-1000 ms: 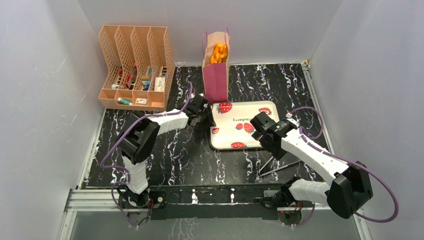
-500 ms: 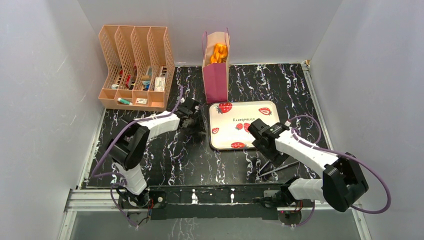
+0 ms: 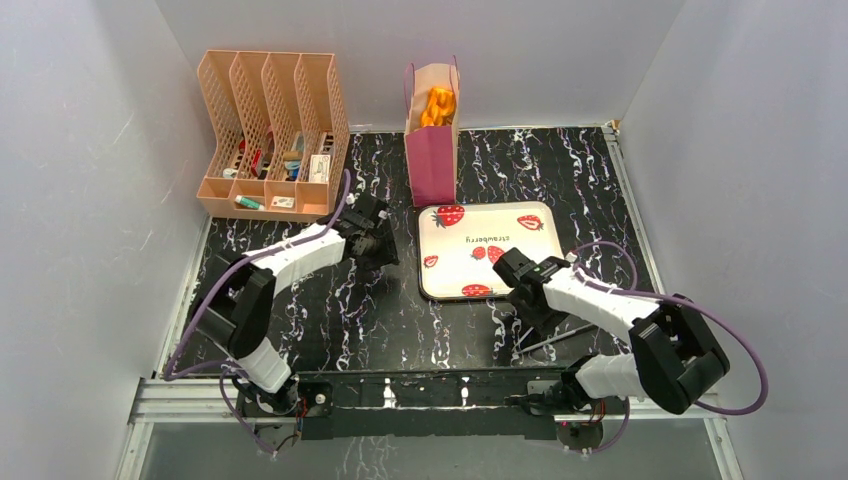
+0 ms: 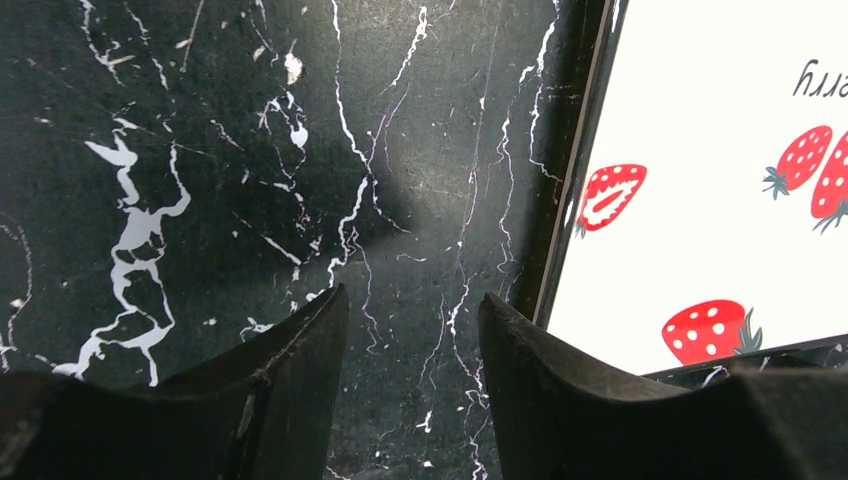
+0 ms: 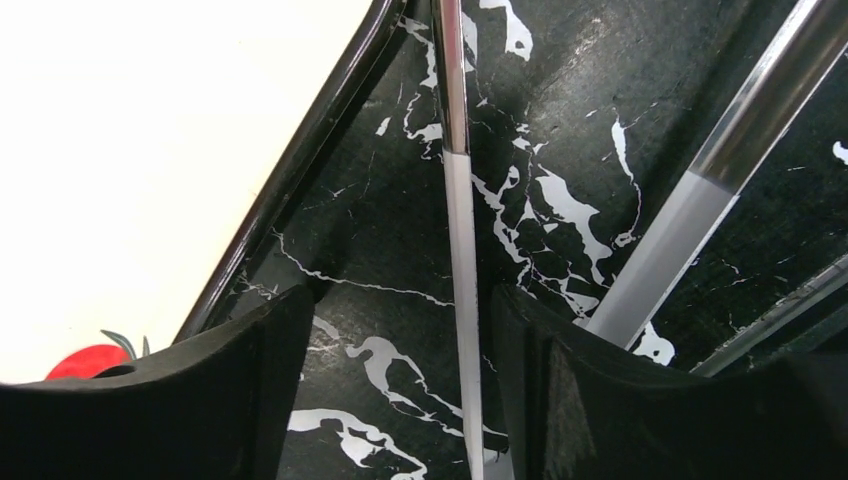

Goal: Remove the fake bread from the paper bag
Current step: Pick up the clamp at the center of the board.

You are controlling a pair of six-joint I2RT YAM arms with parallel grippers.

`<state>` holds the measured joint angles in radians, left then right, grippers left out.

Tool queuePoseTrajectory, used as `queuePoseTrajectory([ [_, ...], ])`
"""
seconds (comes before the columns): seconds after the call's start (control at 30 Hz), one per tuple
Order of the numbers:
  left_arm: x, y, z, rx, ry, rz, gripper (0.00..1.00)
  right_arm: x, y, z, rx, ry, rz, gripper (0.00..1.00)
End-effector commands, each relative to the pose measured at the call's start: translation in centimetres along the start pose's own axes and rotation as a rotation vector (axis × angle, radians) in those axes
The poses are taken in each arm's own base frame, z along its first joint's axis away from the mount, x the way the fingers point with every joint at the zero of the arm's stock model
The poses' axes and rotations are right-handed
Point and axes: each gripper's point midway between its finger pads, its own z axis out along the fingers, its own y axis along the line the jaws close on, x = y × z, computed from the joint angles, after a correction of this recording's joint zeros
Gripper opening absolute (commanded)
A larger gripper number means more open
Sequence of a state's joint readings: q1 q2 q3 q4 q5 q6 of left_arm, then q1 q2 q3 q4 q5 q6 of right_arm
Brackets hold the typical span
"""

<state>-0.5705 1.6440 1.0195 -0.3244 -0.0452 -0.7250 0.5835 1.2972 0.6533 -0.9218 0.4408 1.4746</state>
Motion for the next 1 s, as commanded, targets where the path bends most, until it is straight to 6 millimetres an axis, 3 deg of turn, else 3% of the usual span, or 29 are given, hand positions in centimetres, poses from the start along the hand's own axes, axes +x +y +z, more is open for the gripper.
queuePoseTrajectory([
  [0.0, -1.9, -0.2, -2.5, -0.009, -0.055, 0.004, 0.51, 0.1, 1.0, 0.6, -0.049, -0.013, 0.057, 0.58],
  [0.13, -3.8, -0.8, -4.0, -0.015, -0.101, 0.005, 0.57, 0.6, 0.0, 0.7, -0.047, 0.006, 0.074, 0.4],
  [0.23, -6.1, -1.7, -5.4, -0.019, -0.151, 0.005, 0.64, 0.7, -0.4, 0.4, -0.064, 0.015, 0.09, 0.17],
  [0.33, -8.6, -2.5, -7.1, -0.03, -0.206, -0.001, 0.72, 0.2, -0.2, -0.4, -0.094, 0.006, 0.102, 0.0],
  [0.47, -12.7, -3.7, -9.8, -0.03, -0.302, -0.019, 0.82, -0.9, 0.2, -1.8, -0.114, -0.015, 0.105, 0.0],
  [0.57, -16.4, -4.5, -12.1, -0.025, -0.388, -0.041, 0.85, -1.6, 0.6, -2.8, -0.137, -0.028, 0.105, 0.0],
  [0.77, -22.4, -5.8, -15.0, 0.001, -0.486, -0.081, 0.94, -3.1, 1.4, -5.2, -0.204, -0.048, 0.106, 0.0],
  [0.97, -26.8, -7.9, -15.2, 0.049, -0.551, -0.083, 0.98, -4.9, 3.0, -7.5, -0.288, -0.094, 0.102, 0.0],
])
